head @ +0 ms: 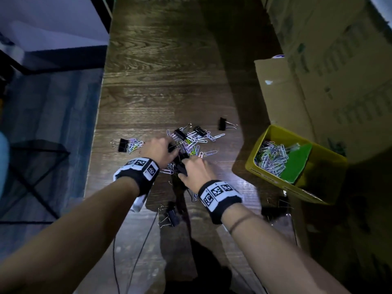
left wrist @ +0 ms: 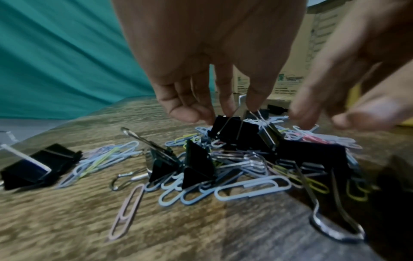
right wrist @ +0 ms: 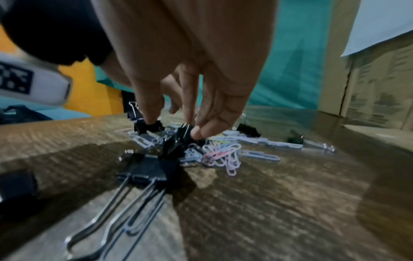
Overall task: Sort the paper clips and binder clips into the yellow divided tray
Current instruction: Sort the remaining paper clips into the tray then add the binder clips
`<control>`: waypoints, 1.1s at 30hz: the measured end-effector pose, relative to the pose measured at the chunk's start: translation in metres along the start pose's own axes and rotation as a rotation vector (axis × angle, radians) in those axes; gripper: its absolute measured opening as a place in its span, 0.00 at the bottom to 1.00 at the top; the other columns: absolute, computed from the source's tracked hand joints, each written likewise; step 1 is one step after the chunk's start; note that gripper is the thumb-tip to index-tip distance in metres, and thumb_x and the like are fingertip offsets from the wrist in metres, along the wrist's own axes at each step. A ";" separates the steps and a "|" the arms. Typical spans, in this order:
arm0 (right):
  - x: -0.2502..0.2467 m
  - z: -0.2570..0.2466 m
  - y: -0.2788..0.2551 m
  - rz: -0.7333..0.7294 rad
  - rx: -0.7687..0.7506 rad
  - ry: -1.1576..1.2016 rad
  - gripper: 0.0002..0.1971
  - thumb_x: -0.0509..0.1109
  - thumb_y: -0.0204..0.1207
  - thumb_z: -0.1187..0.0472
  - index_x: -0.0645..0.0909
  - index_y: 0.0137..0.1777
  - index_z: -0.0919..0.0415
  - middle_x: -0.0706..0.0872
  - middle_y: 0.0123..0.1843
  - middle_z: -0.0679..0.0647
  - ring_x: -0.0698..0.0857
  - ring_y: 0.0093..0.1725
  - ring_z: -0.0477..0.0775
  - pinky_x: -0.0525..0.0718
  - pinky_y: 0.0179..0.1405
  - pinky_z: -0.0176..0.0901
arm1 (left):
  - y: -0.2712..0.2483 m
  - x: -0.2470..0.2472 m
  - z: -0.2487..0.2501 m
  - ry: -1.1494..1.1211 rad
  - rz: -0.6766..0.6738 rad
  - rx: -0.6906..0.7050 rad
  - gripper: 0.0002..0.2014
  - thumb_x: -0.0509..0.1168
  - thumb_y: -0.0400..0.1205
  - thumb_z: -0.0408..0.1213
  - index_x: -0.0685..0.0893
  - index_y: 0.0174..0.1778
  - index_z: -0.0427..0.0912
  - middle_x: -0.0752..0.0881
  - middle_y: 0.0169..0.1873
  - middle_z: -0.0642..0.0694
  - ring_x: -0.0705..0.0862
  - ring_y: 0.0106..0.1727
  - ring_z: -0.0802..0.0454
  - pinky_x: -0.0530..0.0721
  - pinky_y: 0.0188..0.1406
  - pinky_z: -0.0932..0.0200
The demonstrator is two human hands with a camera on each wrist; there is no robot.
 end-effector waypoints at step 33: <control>-0.013 0.150 -0.088 0.382 0.285 0.354 0.11 0.72 0.72 0.67 0.83 0.53 0.54 0.84 0.46 0.48 0.82 0.43 0.43 0.85 0.52 0.46 | -0.089 0.021 -0.057 0.065 -0.120 0.285 0.15 0.69 0.68 0.45 0.81 0.50 0.50 0.82 0.52 0.46 0.81 0.51 0.43 0.83 0.50 0.44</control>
Point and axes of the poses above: each hand's wrist, its own y-axis towards the middle knuckle, its own x-axis out of the palm, z = x × y, the point moved 10 cm from there along y, towards the middle knuckle
